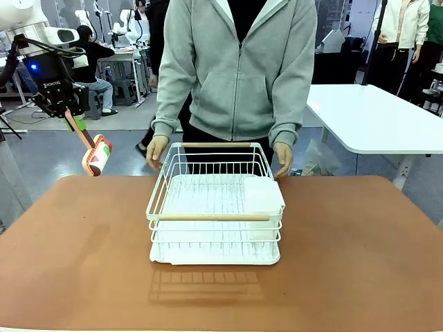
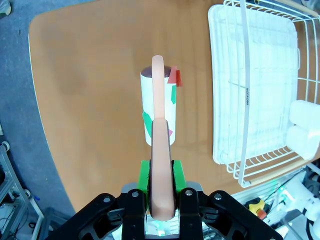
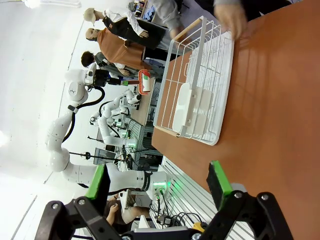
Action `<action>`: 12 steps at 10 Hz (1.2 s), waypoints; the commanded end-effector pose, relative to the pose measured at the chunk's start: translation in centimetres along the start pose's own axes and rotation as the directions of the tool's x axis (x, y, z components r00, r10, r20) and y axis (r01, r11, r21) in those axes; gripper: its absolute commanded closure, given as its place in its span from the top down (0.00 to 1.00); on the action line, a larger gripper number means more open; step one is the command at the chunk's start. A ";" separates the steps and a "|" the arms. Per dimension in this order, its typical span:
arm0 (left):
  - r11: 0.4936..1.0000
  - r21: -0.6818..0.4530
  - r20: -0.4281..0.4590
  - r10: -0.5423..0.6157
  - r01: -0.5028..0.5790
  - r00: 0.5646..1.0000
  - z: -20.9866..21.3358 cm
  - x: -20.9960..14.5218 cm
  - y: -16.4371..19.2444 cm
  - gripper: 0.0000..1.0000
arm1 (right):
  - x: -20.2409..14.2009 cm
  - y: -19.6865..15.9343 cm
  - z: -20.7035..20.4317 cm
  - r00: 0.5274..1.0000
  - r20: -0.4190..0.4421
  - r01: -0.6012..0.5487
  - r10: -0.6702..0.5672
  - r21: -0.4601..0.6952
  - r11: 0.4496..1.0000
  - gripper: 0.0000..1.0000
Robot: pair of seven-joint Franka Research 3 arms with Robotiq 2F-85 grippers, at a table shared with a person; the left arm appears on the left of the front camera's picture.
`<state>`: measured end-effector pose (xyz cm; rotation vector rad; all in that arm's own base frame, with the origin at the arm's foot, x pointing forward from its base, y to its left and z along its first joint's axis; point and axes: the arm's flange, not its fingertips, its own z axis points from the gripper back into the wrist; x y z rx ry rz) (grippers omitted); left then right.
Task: Clean the table.
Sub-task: Place the Lint Roller down when the Dish drying rack is positioned in the middle of the table.
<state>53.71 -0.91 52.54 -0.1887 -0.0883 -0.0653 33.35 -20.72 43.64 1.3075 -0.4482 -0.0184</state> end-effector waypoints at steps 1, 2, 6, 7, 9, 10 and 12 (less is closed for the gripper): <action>1.000 0.001 0.005 -0.008 0.008 1.000 0.2 -0.1 0.1 0.22 | -0.1 0.2 0.0 1.000 0.013 -0.022 0.022 0.016 1.000 1.00; 1.000 0.001 0.005 -0.008 0.008 1.000 0.2 -0.1 0.1 0.22 | -0.1 0.2 0.0 1.000 0.013 -0.022 0.022 0.016 1.000 1.00; 1.000 0.001 0.005 -0.008 0.008 1.000 0.2 -0.1 0.1 0.22 | -0.1 0.2 0.0 1.000 0.013 -0.022 0.022 0.016 1.000 1.00; 1.000 0.001 0.005 -0.008 0.008 1.000 0.2 -0.1 0.1 0.22 | -0.1 0.2 0.0 1.000 0.013 -0.022 0.022 0.016 1.000 1.00; 0.894 -0.155 0.189 0.444 -0.420 0.876 -0.8 2.0 -1.1 0.22 | -0.1 0.2 0.0 1.000 0.013 -0.022 0.022 0.016 1.000 1.00; 0.407 -0.322 0.240 0.909 -0.855 0.342 -2.6 3.0 -0.8 0.22 | -0.1 0.2 0.0 1.000 0.013 -0.022 0.022 0.016 1.000 1.00; 0.188 -0.406 0.083 0.982 -0.894 0.168 -4.1 2.3 0.0 0.22 | -0.1 0.2 0.0 1.000 0.013 -0.022 0.022 0.016 1.000 1.00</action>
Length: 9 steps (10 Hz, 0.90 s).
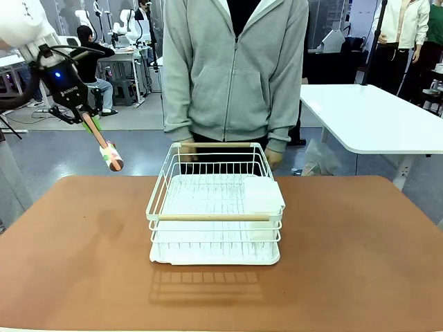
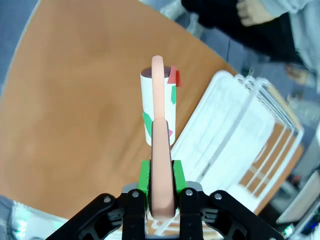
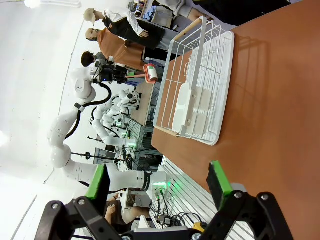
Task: Clean the table.
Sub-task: Place the Lint Roller down when the Dish drying rack is positioned in the middle of the table.
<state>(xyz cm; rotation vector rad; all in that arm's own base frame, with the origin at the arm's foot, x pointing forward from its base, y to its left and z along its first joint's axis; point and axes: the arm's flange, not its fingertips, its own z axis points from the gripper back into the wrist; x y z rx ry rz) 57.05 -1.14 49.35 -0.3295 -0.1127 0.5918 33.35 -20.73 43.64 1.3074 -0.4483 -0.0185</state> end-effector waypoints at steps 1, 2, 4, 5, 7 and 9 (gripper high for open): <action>0.735 -0.289 0.212 0.674 -0.613 0.708 -1.5 -1.4 1.1 0.22 | -0.1 0.2 0.0 1.000 0.013 -0.022 0.022 0.016 1.000 1.00; 0.685 -0.313 0.179 0.723 -0.658 0.668 -1.8 -1.7 1.4 0.22 | -0.1 0.2 0.0 1.000 0.013 -0.022 0.022 0.016 1.000 1.00; 0.492 -0.530 0.086 0.842 -0.691 0.533 -3.1 -1.4 2.9 0.22 | -0.1 0.2 0.0 1.000 0.013 -0.022 0.022 0.016 1.000 1.00; 0.511 -0.515 0.127 0.840 -0.689 0.528 -4.2 -1.2 3.7 0.22 | -0.1 0.2 0.0 1.000 0.013 -0.022 0.022 0.016 1.000 1.00; 0.500 -0.516 0.114 0.845 -0.696 0.522 -5.0 -1.3 5.1 0.22 | -0.1 0.2 0.0 1.000 0.013 -0.022 0.022 0.016 1.000 1.00; 0.531 -0.469 0.151 0.835 -0.705 0.529 -7.0 -1.1 6.3 0.22 | -0.1 0.2 0.0 1.000 0.013 -0.022 0.022 0.016 1.000 1.00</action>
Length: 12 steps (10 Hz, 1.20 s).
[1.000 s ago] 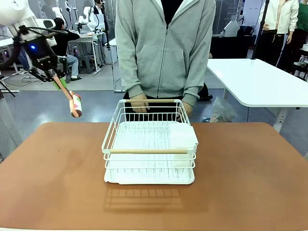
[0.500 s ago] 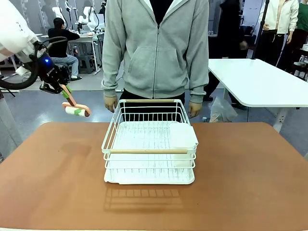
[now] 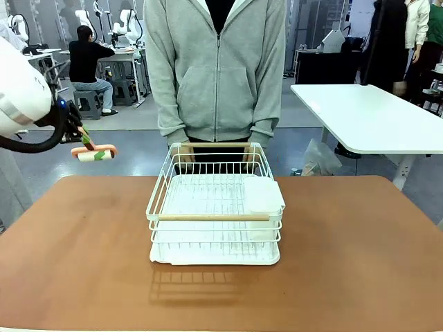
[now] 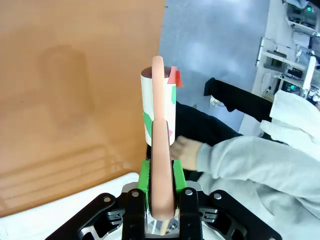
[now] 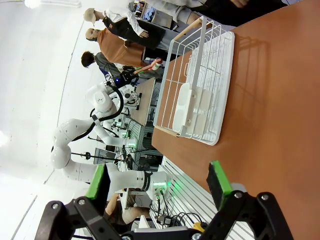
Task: Clean the table.
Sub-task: Place the Lint Roller down when the Dish drying rack is positioned in the middle of the table.
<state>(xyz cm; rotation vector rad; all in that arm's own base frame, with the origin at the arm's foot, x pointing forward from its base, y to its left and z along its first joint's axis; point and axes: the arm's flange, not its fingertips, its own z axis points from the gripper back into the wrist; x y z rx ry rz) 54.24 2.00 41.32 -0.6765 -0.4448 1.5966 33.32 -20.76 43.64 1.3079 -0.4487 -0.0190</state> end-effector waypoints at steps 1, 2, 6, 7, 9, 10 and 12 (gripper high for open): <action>0.998 0.048 0.022 -0.046 0.045 0.999 -1.0 -0.4 1.0 0.22 | -0.1 0.2 -0.1 1.000 0.012 -0.022 0.022 0.016 1.000 1.00; 0.995 0.068 0.013 -0.072 0.071 0.997 -1.2 -0.1 1.4 0.22 | -0.1 0.2 -0.1 1.000 0.012 -0.022 0.022 0.016 1.000 1.00; 0.982 0.178 0.004 -0.064 0.062 0.998 -2.7 1.0 2.6 0.22 | -0.1 0.2 -0.1 1.000 0.012 -0.022 0.022 0.016 1.000 1.00; 0.977 0.199 -0.003 -0.072 0.071 0.997 -3.2 1.3 3.1 0.22 | -0.1 0.2 -0.1 1.000 0.012 -0.022 0.022 0.016 1.000 1.00; 0.965 0.243 -0.030 -0.092 0.097 0.995 -4.0 1.2 4.7 0.22 | -0.1 0.2 -0.1 1.000 0.012 -0.022 0.022 0.016 1.000 1.00; 0.961 0.261 -0.026 -0.093 0.096 0.995 -4.1 1.1 5.3 0.22 | -0.1 0.2 -0.1 1.000 0.012 -0.022 0.022 0.016 1.000 1.00; 0.954 0.279 -0.034 -0.103 0.108 0.994 -3.3 1.0 5.8 0.71 | -0.1 0.2 -0.1 1.000 0.012 -0.022 0.022 0.016 1.000 1.00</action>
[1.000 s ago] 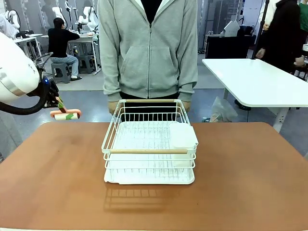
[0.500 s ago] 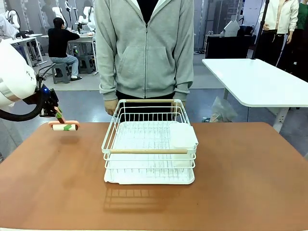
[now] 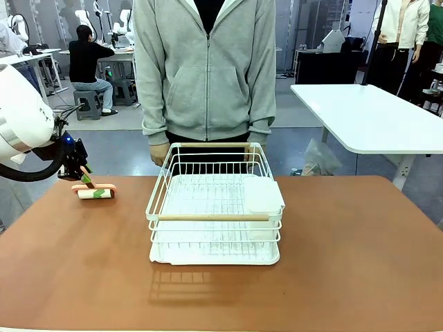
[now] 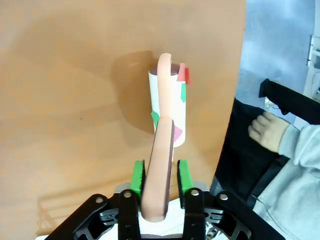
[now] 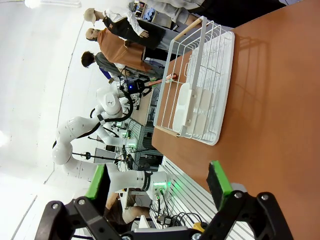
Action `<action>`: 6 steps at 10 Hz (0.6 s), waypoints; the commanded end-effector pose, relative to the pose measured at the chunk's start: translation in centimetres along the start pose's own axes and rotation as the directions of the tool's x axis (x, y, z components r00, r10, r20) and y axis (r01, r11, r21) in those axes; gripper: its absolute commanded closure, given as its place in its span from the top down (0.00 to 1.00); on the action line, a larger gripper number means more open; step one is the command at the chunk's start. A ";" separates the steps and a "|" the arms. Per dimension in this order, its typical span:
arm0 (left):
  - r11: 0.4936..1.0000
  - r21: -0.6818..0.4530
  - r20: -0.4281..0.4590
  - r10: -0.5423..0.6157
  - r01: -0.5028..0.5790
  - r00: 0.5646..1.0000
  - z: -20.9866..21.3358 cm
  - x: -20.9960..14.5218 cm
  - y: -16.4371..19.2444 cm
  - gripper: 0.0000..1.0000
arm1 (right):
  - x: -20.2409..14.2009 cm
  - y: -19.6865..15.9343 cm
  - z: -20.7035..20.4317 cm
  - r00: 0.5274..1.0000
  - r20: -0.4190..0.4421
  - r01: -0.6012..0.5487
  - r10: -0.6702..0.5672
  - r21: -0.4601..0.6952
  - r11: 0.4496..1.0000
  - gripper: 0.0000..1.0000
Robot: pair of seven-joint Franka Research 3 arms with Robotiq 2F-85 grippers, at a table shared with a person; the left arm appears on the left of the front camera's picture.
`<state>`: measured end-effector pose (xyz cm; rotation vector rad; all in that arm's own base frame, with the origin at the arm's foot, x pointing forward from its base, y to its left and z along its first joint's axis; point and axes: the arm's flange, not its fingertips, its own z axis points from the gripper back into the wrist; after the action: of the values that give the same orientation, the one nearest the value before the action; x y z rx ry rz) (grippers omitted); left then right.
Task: Clean the table.
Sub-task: Place the Lint Roller down when the Dish drying rack is positioned in the middle of the table.
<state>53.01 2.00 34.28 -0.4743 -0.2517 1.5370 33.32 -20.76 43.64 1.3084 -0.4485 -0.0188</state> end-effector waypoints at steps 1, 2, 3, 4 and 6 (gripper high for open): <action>0.999 0.027 0.009 -0.024 0.024 1.000 1.7 -0.3 0.7 0.79 | -0.1 0.2 -0.1 1.000 0.012 -0.022 0.022 0.015 1.000 1.00; 0.999 0.037 0.017 -0.014 0.014 1.000 2.1 -0.3 0.8 1.00 | -0.1 0.2 -0.1 1.000 0.012 -0.022 0.022 0.015 1.000 1.00; 0.997 0.079 0.032 -0.013 0.010 0.999 2.8 -0.5 1.3 1.00 | -0.1 0.2 -0.1 1.000 0.012 -0.022 0.022 0.015 1.000 1.00; 0.996 0.083 0.052 -0.017 0.013 0.998 5.0 -0.9 1.5 1.00 | -0.1 0.2 -0.1 1.000 0.012 -0.022 0.022 0.015 1.000 1.00; 0.984 0.177 0.110 -0.032 0.012 0.993 7.7 -1.3 1.4 1.00 | -0.1 0.2 -0.1 1.000 0.012 -0.022 0.022 0.015 1.000 1.00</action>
<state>49.15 2.91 37.61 -0.3266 -0.2448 1.5291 33.31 -20.77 43.64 1.3086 -0.4486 -0.0190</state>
